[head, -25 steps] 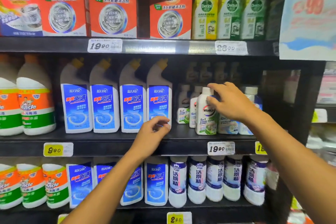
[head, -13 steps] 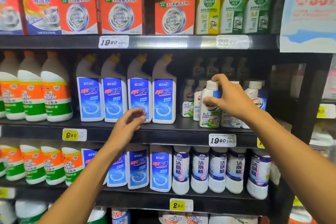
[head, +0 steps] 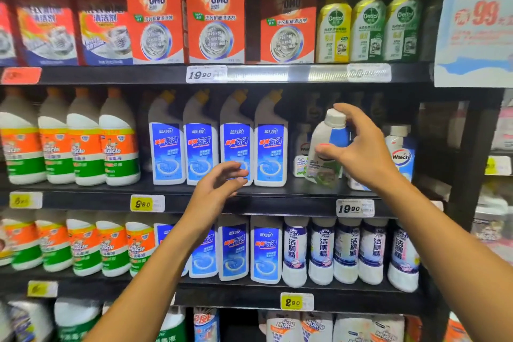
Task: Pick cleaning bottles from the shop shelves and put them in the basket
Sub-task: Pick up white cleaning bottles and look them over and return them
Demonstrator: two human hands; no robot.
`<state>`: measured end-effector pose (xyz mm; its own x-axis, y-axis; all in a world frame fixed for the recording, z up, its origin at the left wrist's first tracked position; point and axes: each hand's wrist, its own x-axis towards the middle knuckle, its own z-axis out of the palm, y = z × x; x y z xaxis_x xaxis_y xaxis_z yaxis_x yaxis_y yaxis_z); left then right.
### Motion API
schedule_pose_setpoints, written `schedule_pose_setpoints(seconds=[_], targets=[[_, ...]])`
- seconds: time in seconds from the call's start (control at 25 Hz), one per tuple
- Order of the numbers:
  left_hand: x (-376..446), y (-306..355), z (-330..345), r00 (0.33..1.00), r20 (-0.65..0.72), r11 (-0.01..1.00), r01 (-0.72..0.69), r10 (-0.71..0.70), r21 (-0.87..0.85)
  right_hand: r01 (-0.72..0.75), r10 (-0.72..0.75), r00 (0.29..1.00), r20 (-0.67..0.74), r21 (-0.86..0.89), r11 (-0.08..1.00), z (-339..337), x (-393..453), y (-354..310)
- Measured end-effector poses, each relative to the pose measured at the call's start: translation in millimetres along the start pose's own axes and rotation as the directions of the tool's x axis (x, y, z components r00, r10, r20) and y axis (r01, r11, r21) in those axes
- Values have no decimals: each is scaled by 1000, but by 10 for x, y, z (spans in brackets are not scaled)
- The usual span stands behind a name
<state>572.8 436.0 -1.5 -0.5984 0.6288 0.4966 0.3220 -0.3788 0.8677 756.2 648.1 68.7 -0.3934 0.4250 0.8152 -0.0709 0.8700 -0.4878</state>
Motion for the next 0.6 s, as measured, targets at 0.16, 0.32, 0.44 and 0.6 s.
schedule_pose_setpoints(seconds=[0.16, 0.32, 0.44, 0.6], targets=[[-271, 203, 15, 992, 129, 999, 15, -10, -38, -99, 79, 993, 89, 253, 962, 96, -296, -592], [-655, 231, 28, 942, 334, 989, 84, -38, -124, -207, 117, 962, 247, 380, 901, 305, -669, -1010], [-977, 109, -96, 959, 277, 976, 115, -60, -187, -305, 131, 910, 393, 423, 853, 446, -957, -1167], [-1324, -68, -267, 956, 252, 950, 209, -149, -232, -518, 294, 834, 466, 482, 707, 563, -1198, -1299]])
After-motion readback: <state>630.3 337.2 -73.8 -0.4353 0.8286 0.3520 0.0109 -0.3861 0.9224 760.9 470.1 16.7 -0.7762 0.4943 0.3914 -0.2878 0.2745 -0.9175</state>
